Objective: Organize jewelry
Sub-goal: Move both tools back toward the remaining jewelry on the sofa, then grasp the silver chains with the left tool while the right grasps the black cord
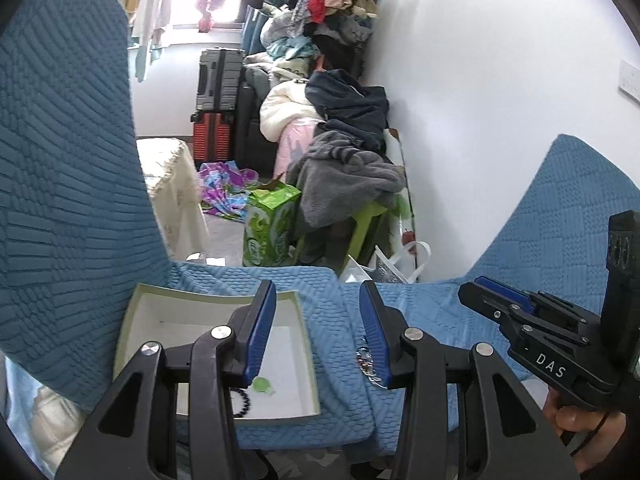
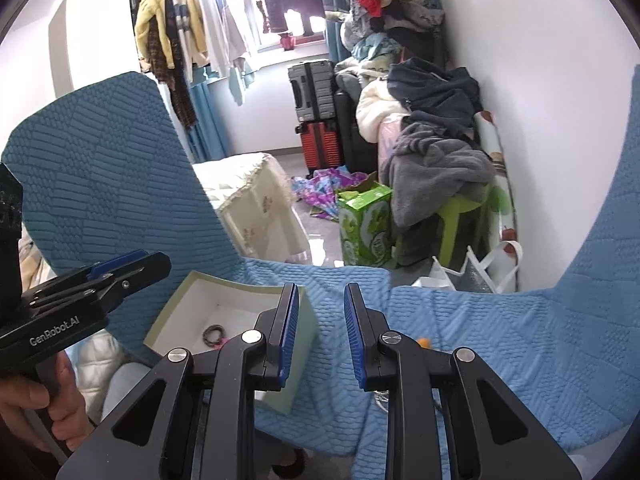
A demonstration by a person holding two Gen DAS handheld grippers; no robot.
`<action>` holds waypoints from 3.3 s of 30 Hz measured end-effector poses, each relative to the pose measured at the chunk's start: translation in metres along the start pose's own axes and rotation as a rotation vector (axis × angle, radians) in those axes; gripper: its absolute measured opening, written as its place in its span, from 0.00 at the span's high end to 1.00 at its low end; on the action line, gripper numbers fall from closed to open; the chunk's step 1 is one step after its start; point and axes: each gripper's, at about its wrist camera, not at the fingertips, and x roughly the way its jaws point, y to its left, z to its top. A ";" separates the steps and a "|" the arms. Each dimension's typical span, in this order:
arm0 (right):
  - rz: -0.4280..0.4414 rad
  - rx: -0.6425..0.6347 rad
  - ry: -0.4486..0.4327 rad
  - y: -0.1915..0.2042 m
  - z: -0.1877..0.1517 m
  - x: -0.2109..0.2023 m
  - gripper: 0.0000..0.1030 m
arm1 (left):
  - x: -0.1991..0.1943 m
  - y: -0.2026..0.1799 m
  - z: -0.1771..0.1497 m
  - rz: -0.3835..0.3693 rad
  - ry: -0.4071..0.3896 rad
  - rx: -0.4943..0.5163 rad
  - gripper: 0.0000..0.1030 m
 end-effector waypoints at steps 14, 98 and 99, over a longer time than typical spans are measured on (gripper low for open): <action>-0.058 0.107 0.003 -0.065 -0.052 -0.007 0.79 | 0.037 -0.060 -0.053 -0.087 0.033 0.048 0.57; 0.021 0.091 0.329 -0.145 -0.148 0.139 0.94 | 0.226 -0.108 -0.141 -0.125 0.376 0.311 0.71; 0.023 0.096 0.327 -0.146 -0.148 0.138 0.94 | 0.225 -0.108 -0.140 -0.128 0.370 0.317 0.71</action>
